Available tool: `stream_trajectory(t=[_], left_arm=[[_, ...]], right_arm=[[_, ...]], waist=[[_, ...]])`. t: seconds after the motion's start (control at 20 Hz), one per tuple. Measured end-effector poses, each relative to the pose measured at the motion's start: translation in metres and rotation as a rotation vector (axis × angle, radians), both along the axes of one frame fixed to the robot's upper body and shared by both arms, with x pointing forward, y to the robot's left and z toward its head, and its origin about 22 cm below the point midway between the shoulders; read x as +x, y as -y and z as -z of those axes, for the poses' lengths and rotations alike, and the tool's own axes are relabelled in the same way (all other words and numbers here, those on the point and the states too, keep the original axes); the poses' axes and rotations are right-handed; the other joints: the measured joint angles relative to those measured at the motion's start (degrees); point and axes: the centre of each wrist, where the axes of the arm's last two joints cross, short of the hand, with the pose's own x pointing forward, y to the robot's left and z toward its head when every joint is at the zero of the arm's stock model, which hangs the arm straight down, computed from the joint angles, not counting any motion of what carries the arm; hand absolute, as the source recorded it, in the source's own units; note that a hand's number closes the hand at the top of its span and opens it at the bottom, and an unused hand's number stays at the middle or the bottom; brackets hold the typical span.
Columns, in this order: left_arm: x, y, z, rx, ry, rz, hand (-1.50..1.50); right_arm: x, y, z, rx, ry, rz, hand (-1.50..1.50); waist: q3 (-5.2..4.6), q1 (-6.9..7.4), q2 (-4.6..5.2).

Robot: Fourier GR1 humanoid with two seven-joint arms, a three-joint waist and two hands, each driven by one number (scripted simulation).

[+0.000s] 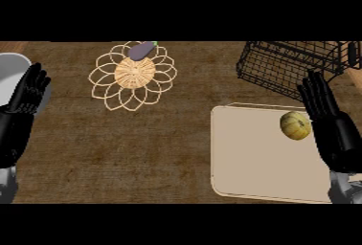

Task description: Pick the squash from the tray and place it in the tiered basket

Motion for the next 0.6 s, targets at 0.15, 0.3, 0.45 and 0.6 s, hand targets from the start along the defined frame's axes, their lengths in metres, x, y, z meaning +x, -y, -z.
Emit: stream_trajectory(t=[0.15,0.3,0.45,0.6], left_arm=[[0.003,0.011,0.012,-0.040,-0.048,0.031,0.00],[0.002,0.032,0.038,-0.104,-0.146,0.085,0.00],[-0.002,0.055,0.065,-0.165,-0.244,0.144,0.00],[-0.004,0.068,0.087,-0.201,-0.302,0.164,0.00]], right_arm=[[0.019,0.004,-0.002,0.057,-0.053,0.056,-1.50],[0.043,0.008,0.000,0.144,-0.153,0.151,-1.50],[0.057,0.013,0.011,0.129,-0.246,0.276,-1.50],[0.070,0.003,0.021,0.221,-0.201,0.318,-1.50]], waist=[[0.22,0.44,0.54],[0.29,1.22,1.39],[0.10,1.75,1.79],[-0.05,1.50,1.02]])
